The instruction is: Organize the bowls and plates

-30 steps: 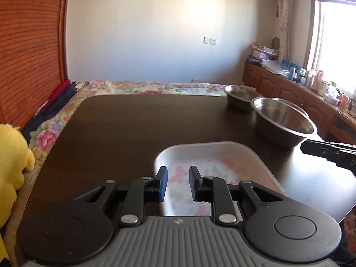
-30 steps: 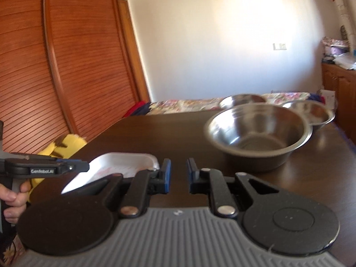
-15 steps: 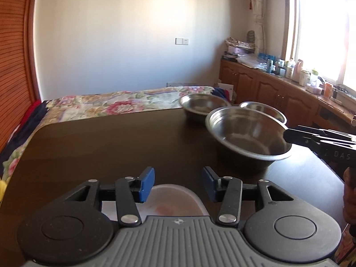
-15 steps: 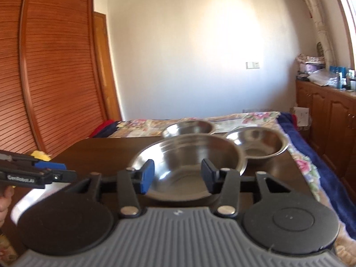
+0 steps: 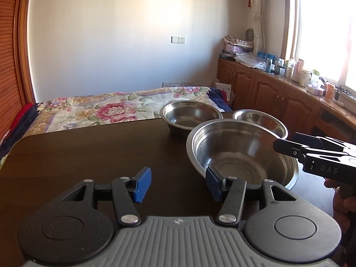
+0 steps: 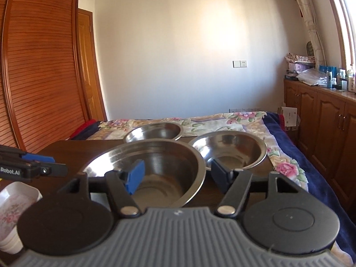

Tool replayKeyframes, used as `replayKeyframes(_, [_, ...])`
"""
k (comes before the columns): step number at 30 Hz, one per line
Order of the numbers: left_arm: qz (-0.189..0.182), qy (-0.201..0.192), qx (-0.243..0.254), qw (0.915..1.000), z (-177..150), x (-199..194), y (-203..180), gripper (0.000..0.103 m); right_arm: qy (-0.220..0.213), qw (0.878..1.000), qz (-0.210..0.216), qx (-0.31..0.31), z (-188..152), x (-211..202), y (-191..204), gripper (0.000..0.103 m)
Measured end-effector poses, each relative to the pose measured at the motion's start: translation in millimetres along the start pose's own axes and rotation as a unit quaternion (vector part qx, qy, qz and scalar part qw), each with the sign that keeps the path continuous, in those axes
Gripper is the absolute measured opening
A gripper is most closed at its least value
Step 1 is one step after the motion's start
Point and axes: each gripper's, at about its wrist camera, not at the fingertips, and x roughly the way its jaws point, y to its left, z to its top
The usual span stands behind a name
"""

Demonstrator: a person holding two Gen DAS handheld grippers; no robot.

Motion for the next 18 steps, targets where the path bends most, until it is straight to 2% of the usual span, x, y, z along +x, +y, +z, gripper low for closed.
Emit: replayKeyframes(18, [-0.005,0.013,0.001,0.9999,8,24,-10,0.056,0.022,0.999,0.024,0.01,-4,17,-10,0.067])
